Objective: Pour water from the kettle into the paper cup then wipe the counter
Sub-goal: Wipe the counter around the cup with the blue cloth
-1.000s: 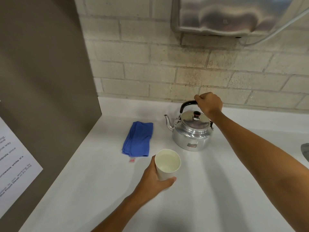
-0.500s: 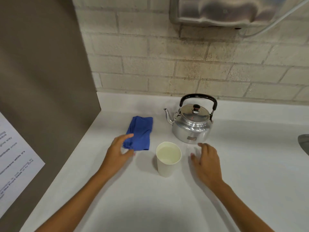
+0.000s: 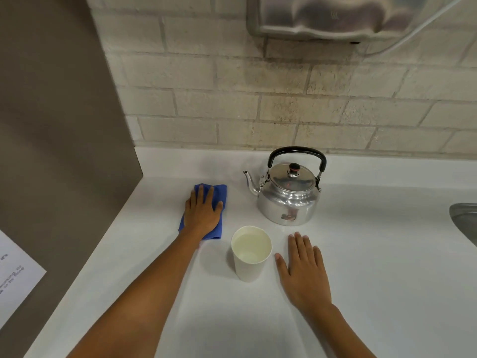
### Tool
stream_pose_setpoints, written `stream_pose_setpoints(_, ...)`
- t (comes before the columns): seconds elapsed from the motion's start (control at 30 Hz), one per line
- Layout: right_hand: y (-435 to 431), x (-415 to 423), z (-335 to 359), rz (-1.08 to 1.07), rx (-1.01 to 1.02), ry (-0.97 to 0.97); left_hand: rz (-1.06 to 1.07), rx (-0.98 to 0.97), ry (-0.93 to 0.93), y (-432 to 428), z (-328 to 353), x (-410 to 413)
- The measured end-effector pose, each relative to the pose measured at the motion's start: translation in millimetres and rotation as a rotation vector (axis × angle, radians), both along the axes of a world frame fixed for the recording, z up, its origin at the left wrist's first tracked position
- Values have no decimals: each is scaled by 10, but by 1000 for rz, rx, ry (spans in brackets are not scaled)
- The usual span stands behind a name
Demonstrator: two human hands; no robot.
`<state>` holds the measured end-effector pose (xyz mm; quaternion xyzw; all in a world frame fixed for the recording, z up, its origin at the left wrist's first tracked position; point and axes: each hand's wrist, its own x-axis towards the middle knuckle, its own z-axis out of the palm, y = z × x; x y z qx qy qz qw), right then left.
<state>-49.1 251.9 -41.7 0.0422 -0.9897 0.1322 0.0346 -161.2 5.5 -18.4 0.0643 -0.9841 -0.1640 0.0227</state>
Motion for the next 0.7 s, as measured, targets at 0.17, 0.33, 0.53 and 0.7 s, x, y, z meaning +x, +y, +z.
stream_pose_setpoints(0.17,-30,2,-5,-12,13,-2,-31,-64,-64,81,-121,-57)
stream_pose_setpoints(0.33,-29,0,9,-5,24,3,-296,-147,-79,209,-61,92)
stream_pose_setpoints(0.53,9,-2,13,2,8,-9,-711,-122,13,148,-89,463)
stream_pose_setpoints(0.7,-23,-8,2,2,25,-15,-823,0,1,107,1,537)
